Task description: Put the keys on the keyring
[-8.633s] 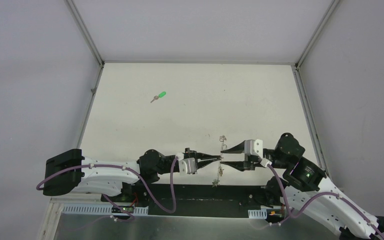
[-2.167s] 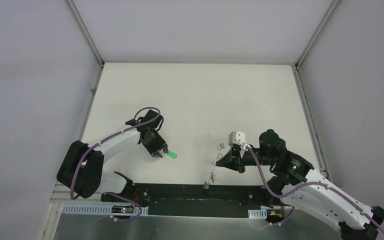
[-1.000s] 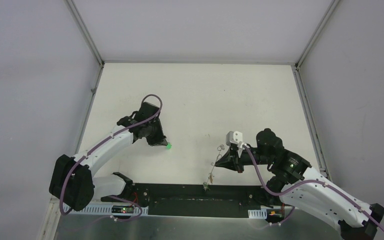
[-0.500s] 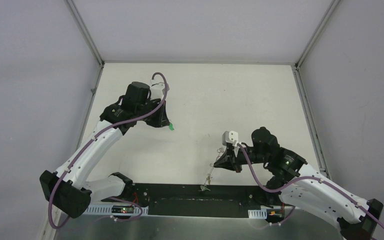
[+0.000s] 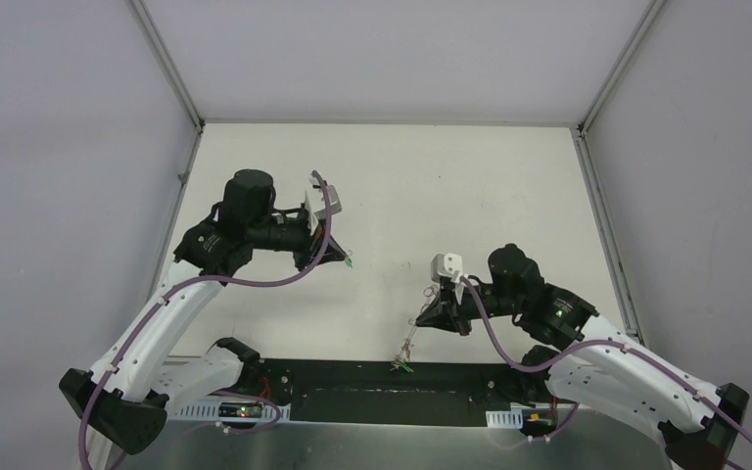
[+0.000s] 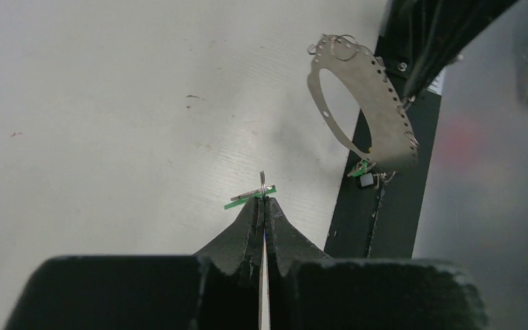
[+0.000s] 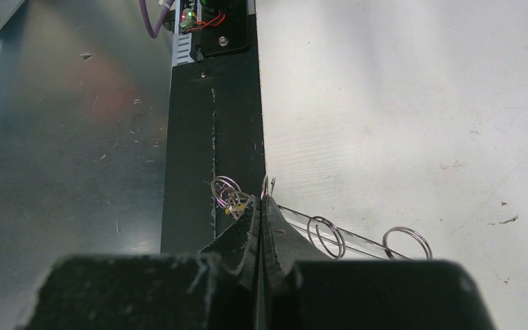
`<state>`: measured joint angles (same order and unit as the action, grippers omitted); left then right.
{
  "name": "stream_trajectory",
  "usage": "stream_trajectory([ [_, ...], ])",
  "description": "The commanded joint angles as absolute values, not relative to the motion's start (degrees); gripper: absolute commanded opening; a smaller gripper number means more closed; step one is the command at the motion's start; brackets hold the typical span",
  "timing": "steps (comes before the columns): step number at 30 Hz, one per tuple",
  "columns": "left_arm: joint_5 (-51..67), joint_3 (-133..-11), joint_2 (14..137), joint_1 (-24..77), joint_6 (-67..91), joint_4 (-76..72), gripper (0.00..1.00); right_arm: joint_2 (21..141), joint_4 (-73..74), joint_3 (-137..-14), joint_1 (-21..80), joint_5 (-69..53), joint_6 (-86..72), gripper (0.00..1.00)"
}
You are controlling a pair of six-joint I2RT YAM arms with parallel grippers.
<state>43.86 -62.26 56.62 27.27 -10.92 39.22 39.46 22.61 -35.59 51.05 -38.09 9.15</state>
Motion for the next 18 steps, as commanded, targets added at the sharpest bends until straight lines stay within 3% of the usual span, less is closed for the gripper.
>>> stream_trajectory([
  [1,56.86,-61.0,53.4,26.88,-21.67,35.51,0.0,40.99,20.91,-40.28,51.06,-40.38,10.2,0.0],
  [9,59.9,-56.52,49.34,27.92,-25.65,31.62,0.0,44.04,21.18,-41.22,51.06,-42.36,10.63,0.0],
  [18,56.21,-52.81,51.76,35.59,-23.61,25.71,0.0,44.79,20.06,-40.8,51.13,-45.53,13.01,0.0],
])
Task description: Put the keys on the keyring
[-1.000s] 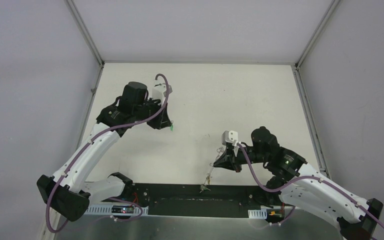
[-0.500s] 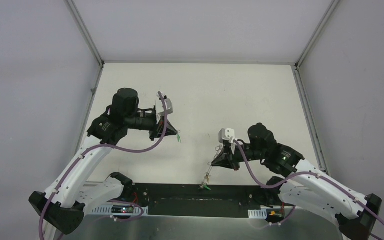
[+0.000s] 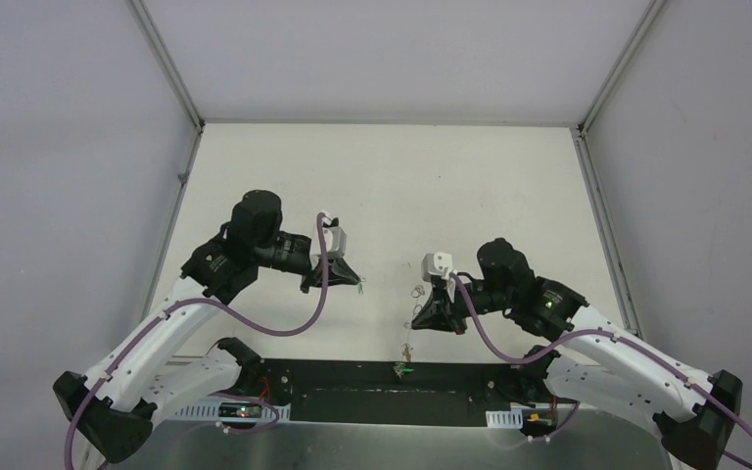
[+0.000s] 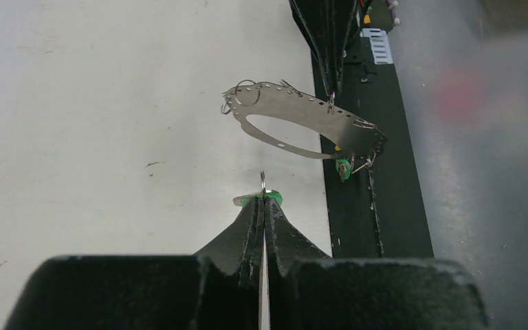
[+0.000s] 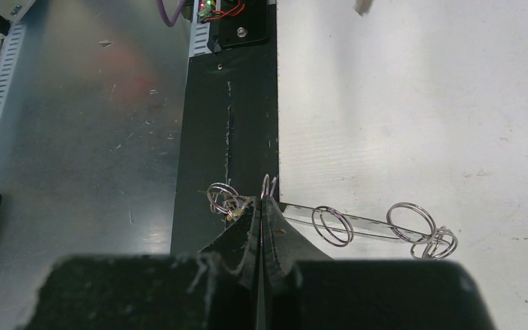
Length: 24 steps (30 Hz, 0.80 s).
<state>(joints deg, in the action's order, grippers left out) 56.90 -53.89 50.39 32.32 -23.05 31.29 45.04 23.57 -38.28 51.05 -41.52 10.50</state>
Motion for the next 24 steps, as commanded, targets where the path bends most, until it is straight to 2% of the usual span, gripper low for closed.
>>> stream_trajectory([
  [1,55.52,-52.66,52.29,36.73,-23.66,25.29,0.0,44.7,19.96,-40.65,51.17,-46.12,13.51,0.0],
  [14,52.02,-48.95,53.92,48.97,-36.32,19.75,0.0,38.85,27.39,-38.95,51.17,-54.41,33.27,0.0],
  [24,44.05,-49.32,56.19,57.33,-39.38,18.75,0.0,38.93,34.25,-39.92,51.38,-54.35,42.01,0.0],
])
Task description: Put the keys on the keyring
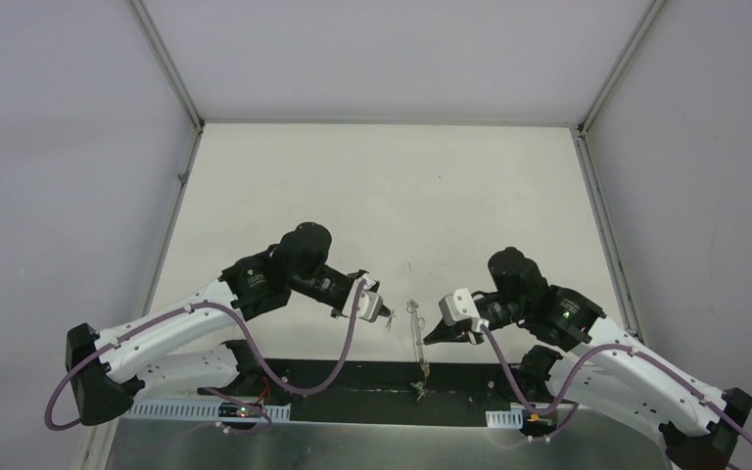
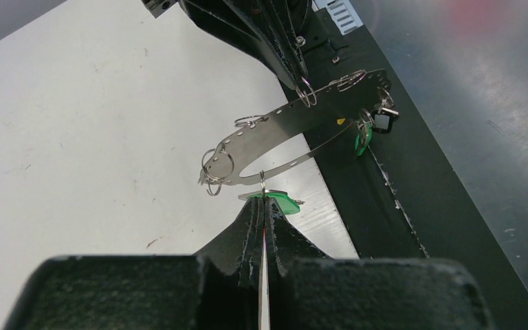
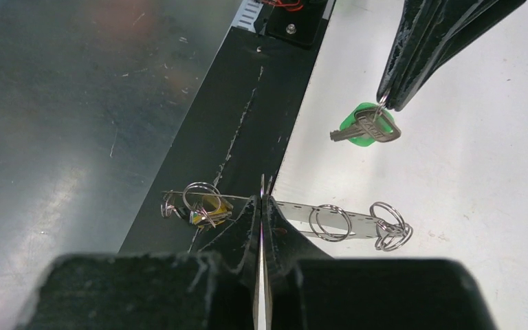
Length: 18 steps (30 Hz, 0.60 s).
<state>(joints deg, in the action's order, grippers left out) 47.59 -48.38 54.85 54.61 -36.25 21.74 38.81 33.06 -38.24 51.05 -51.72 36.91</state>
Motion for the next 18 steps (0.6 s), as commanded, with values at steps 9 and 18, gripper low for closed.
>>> stream_trajectory([
  [9,38.48,-51.27,59.57,63.34,-40.36,18.74,0.0,41.7,33.97,-41.57,51.5,-53.47,39.58,0.0],
  [18,37.02,-53.79,63.23,66.09,-36.78,18.0,0.0,41.28,31.86,-41.13,51.58,-53.02,37.75,0.0],
])
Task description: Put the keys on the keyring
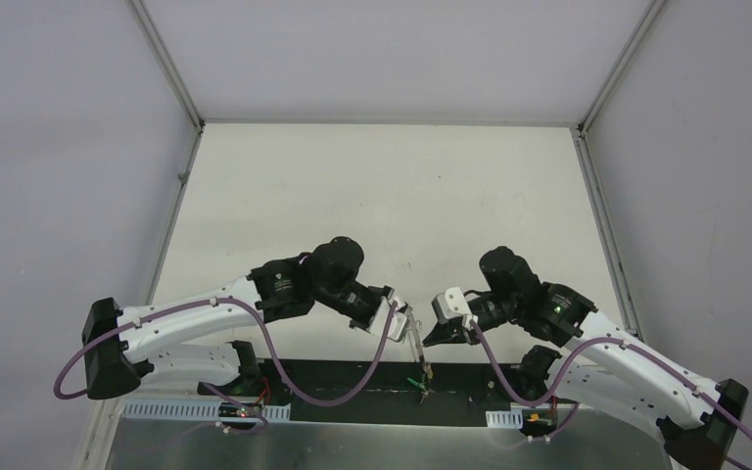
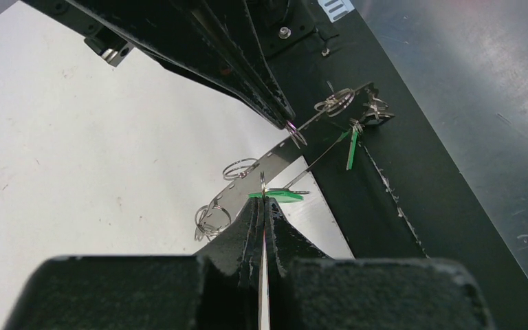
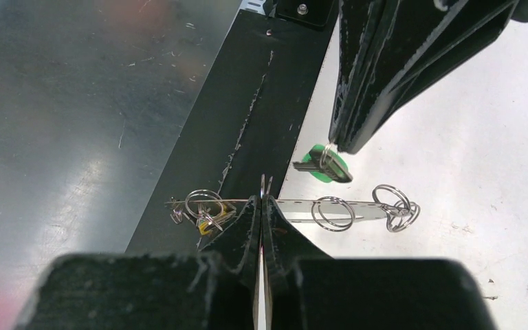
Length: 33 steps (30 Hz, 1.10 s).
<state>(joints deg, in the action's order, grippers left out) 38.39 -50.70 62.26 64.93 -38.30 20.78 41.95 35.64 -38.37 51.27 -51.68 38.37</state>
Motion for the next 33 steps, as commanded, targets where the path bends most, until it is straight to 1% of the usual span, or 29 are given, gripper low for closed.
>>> stream_trajectory([
  [1,36.81,-53.93,63.54,66.43,-36.37,17.88,0.0,41.37,31.82,-41.21,51.67,-52.93,37.5,0.0],
  [14,33.78,-54.74,65.1,69.89,-34.19,17.65,0.0,41.56,30.44,-41.06,51.68,-52.21,35.69,0.0],
  [33,29.77,-54.36,65.02,72.89,-37.34,19.22,0.0,42.05,30.67,-41.24,51.77,-50.3,34.61,0.0],
])
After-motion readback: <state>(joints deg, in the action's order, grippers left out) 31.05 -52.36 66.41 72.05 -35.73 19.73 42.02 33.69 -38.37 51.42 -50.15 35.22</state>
